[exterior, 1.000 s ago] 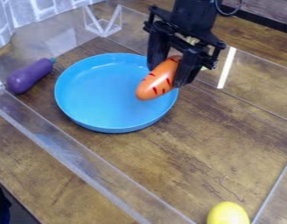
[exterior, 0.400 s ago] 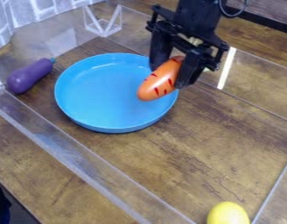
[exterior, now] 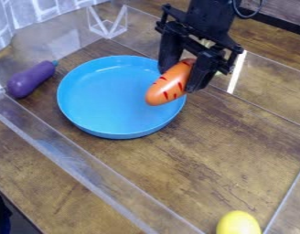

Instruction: Move the carrot to the right side

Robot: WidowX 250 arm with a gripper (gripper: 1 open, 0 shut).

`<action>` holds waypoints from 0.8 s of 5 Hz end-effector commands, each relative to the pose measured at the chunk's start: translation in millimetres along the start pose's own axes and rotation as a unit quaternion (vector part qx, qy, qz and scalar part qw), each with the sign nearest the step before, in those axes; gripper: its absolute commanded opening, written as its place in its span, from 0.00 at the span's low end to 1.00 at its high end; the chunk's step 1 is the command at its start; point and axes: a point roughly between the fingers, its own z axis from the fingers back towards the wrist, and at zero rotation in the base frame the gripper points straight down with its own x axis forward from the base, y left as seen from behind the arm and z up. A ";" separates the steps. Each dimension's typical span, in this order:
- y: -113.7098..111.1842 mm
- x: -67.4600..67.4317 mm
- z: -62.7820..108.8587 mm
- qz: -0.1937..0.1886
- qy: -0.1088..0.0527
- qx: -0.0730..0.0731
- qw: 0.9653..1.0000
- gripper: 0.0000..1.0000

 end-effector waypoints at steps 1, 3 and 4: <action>-3.2 -0.7 28.9 -0.004 -0.046 0.003 0.999 0.00; -6.8 -1.8 29.2 -0.007 -0.042 0.006 0.999 0.00; -8.4 -2.4 29.2 -0.009 -0.040 0.008 0.999 0.00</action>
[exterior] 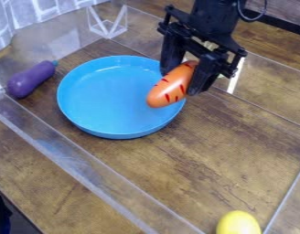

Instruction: Move the carrot to the right side

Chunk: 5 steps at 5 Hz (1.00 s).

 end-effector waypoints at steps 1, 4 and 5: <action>-0.5 -0.9 28.0 0.000 -0.043 0.002 0.999 0.00; -11.5 -2.2 30.6 -0.011 -0.039 0.005 0.999 0.00; -25.9 -2.1 30.4 -0.021 -0.039 0.002 0.999 0.00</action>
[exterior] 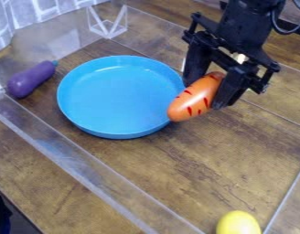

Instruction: Move the carrot to the right side

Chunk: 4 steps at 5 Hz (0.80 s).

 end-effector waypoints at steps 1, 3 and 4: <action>2.3 4.4 12.8 0.002 -0.033 -0.010 0.999 0.00; 0.7 14.4 -16.0 -0.001 -0.017 -0.020 1.000 0.00; 2.7 19.3 -29.5 -0.001 -0.012 -0.027 1.000 0.00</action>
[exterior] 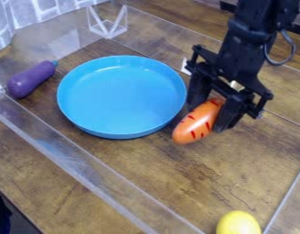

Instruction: Move the carrot to the right side

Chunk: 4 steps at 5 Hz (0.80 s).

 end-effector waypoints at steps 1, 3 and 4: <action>13.1 8.9 3.6 0.003 -0.021 -0.007 1.000 0.00; 27.4 27.0 -1.4 -0.005 -0.030 -0.023 0.999 0.00; 28.5 29.8 -6.1 -0.010 -0.038 -0.038 0.998 0.00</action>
